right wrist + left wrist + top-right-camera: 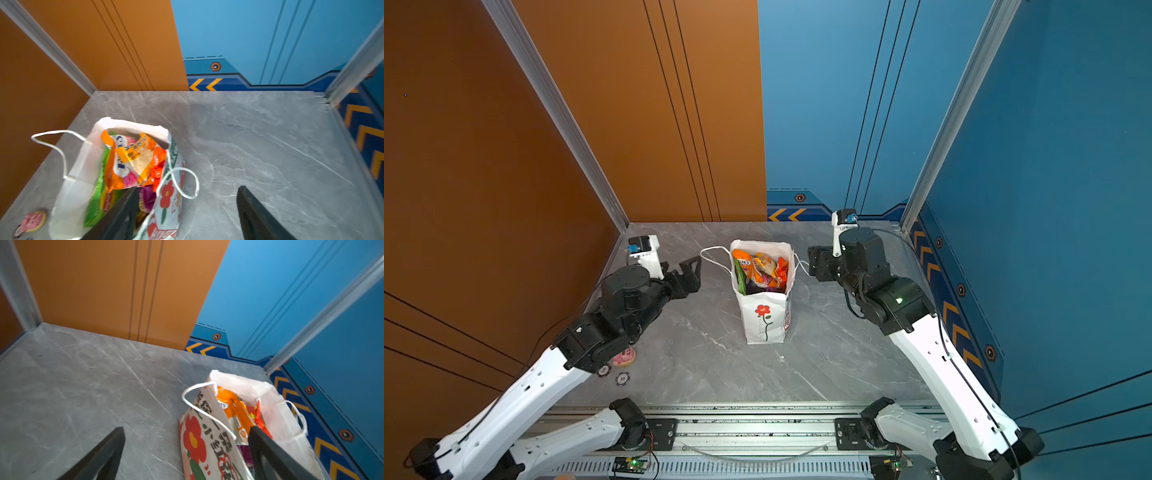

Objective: Place the snacks into the paper bag

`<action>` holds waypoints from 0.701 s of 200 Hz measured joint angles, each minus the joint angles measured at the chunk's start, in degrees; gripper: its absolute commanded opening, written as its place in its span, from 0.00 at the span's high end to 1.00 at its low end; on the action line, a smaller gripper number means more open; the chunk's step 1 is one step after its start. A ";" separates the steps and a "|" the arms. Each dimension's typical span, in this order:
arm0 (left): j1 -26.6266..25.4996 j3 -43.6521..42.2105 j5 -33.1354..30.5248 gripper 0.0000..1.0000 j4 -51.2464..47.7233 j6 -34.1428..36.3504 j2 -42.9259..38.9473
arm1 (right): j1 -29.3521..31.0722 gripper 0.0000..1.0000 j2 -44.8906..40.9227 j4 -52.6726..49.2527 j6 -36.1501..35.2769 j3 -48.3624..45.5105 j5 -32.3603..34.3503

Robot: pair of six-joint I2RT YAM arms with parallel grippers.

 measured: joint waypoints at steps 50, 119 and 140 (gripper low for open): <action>2.32 -10.95 -21.86 0.02 -0.37 0.59 -2.08 | -10.36 0.06 -7.65 9.33 -0.35 -16.65 7.30; 7.43 -26.43 -34.34 0.02 13.90 6.10 2.01 | -22.10 0.00 -10.54 22.67 6.21 -34.64 10.80; 10.97 -30.91 -33.66 0.02 21.57 11.98 2.84 | -23.80 0.00 -9.25 27.78 6.43 -40.13 12.20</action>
